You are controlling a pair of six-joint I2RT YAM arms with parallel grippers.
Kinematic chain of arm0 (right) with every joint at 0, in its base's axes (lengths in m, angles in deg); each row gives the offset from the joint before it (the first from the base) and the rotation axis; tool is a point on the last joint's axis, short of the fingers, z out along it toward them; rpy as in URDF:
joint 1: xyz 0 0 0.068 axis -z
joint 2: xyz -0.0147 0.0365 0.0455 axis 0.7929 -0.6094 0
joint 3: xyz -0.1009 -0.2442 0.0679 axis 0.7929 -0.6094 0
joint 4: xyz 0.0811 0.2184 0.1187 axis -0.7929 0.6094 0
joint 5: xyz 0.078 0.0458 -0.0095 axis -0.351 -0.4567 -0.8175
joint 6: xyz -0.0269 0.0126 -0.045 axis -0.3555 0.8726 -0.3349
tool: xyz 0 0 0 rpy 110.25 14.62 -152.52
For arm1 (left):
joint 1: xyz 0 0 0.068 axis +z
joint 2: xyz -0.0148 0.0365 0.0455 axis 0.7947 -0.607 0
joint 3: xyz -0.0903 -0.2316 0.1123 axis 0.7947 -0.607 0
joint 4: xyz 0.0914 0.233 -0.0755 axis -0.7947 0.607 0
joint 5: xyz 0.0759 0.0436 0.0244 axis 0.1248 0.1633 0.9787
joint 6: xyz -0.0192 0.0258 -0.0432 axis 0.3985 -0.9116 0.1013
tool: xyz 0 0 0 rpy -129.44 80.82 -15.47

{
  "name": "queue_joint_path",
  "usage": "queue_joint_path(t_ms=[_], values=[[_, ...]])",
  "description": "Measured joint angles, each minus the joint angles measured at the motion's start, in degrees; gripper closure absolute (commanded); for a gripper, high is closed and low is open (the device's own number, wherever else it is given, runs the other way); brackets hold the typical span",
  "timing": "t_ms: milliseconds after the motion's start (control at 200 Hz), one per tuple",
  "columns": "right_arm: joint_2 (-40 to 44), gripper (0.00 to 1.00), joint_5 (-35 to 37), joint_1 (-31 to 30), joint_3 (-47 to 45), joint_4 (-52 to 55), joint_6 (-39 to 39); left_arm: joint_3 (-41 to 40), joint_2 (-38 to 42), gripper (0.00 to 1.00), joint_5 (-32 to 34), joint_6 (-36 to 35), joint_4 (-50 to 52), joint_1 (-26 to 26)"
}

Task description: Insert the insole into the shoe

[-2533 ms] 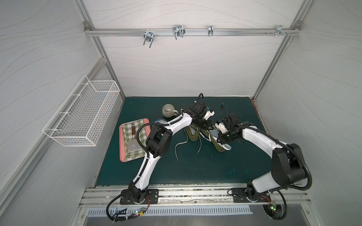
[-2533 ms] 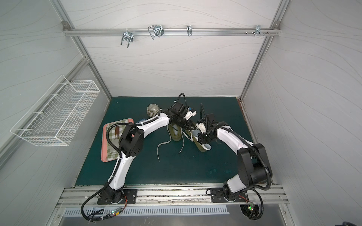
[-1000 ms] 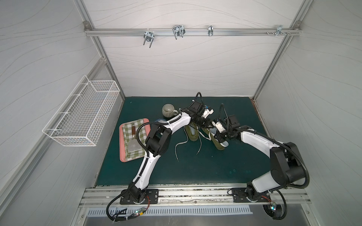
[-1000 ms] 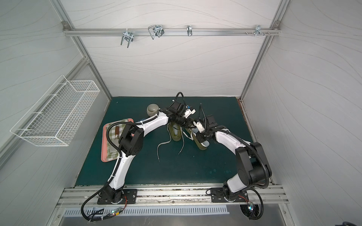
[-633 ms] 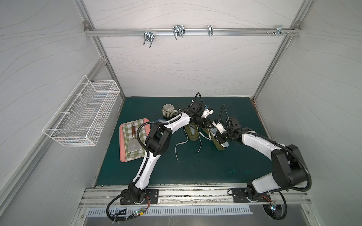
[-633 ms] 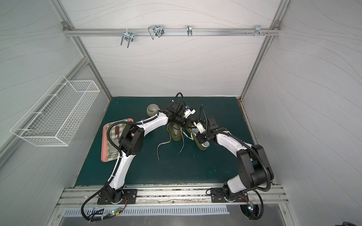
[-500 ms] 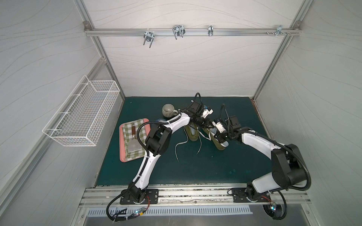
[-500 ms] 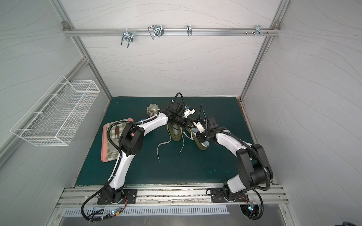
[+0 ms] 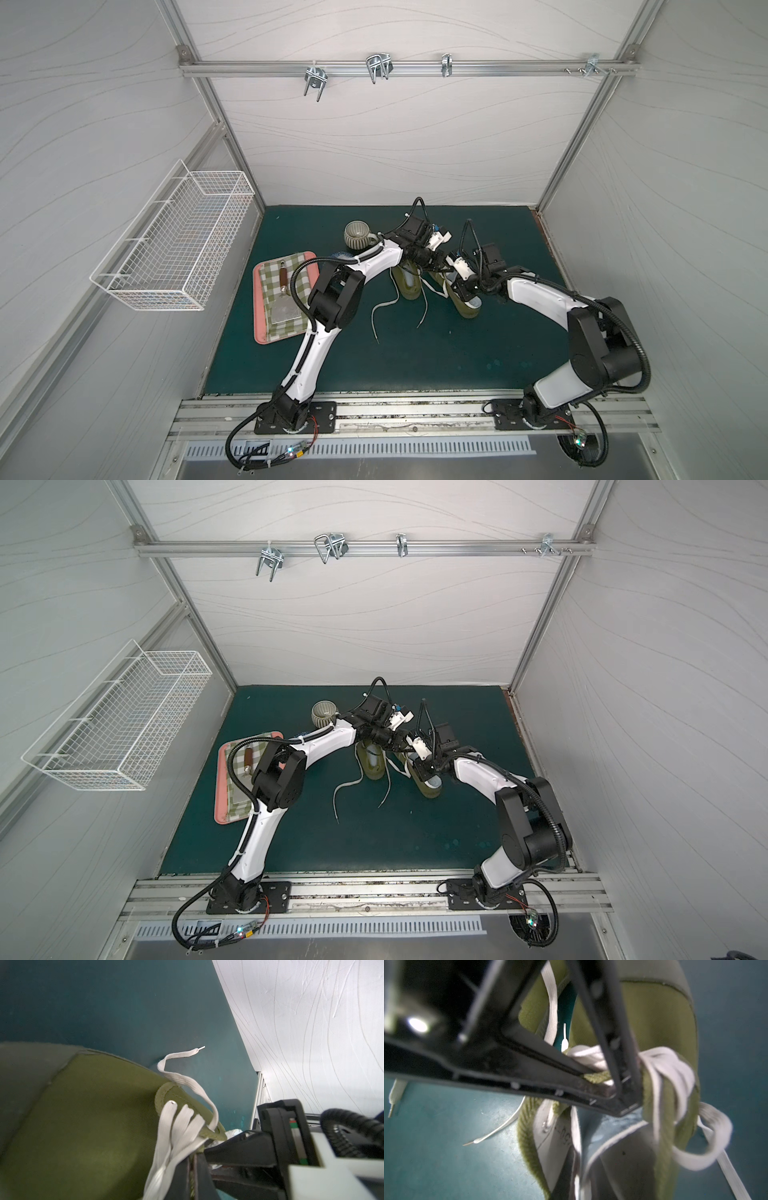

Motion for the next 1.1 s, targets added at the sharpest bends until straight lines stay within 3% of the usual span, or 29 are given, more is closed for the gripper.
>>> queue_joint_path(t_ms=[795, 985, 1100], values=[[-2.4, 1.0, -1.9, 1.0, 1.3, -3.4, 0.9, -2.1, -0.1, 1.0, -1.8, 2.9, -5.5, 0.4], [-2.1, 0.64, -1.3, 0.5, 1.6, -1.2, 1.0, -2.1, -0.1, 1.0, -1.6, 2.6, -4.2, 0.3], [-1.6, 0.54, 1.1, -0.6, 3.3, 2.6, 1.1, -2.1, -0.1, 1.0, -0.7, 2.2, -2.0, 0.2]])
